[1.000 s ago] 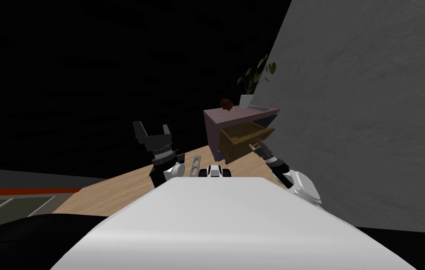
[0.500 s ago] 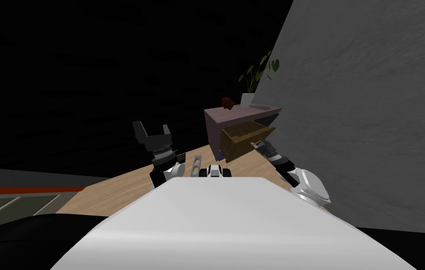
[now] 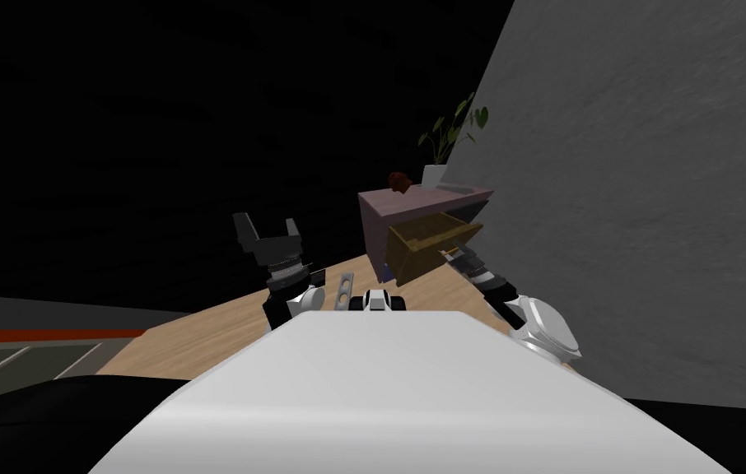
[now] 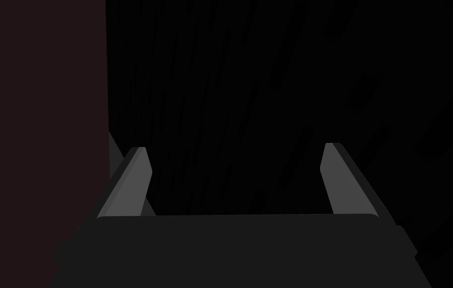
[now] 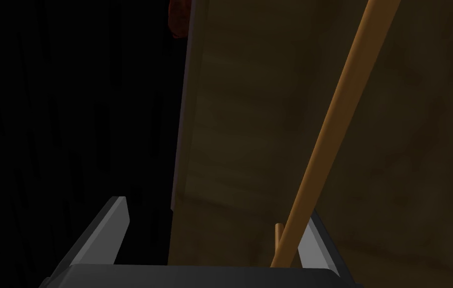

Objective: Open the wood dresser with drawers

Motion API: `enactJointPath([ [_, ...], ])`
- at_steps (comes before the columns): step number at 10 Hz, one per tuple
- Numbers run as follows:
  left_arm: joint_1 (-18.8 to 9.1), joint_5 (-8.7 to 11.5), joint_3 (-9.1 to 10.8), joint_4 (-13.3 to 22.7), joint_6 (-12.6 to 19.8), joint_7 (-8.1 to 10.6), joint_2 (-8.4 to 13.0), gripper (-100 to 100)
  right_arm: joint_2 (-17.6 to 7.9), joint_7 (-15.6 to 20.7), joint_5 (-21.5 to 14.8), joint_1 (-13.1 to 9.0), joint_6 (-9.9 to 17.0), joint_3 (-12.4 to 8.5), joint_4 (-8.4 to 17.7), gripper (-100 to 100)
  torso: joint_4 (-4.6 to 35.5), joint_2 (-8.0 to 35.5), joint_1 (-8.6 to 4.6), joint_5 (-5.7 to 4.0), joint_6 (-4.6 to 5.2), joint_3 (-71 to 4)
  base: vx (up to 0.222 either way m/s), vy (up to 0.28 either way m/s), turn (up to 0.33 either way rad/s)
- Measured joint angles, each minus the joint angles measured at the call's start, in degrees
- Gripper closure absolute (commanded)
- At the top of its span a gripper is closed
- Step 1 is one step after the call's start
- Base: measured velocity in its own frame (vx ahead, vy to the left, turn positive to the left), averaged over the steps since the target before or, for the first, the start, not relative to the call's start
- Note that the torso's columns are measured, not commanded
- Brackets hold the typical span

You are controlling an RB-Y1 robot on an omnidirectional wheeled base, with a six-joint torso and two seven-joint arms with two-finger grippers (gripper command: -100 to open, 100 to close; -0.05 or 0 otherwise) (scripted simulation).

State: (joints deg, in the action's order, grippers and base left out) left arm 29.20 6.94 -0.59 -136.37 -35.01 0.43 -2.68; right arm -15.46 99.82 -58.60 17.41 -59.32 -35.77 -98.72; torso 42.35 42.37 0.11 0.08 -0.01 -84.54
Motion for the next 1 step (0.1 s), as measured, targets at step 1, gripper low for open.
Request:
enactJointPath([
  [1, 0.0, 0.0, 0.0, 0.0, 0.0, 0.0, 0.0, 0, 0.0, 0.0, 0.0, 0.0, 0.0, 0.0, 0.0, 0, 0.0, 0.0, -0.02, -0.02, 0.0, 0.0, 0.0, 0.0, 0.0],
])
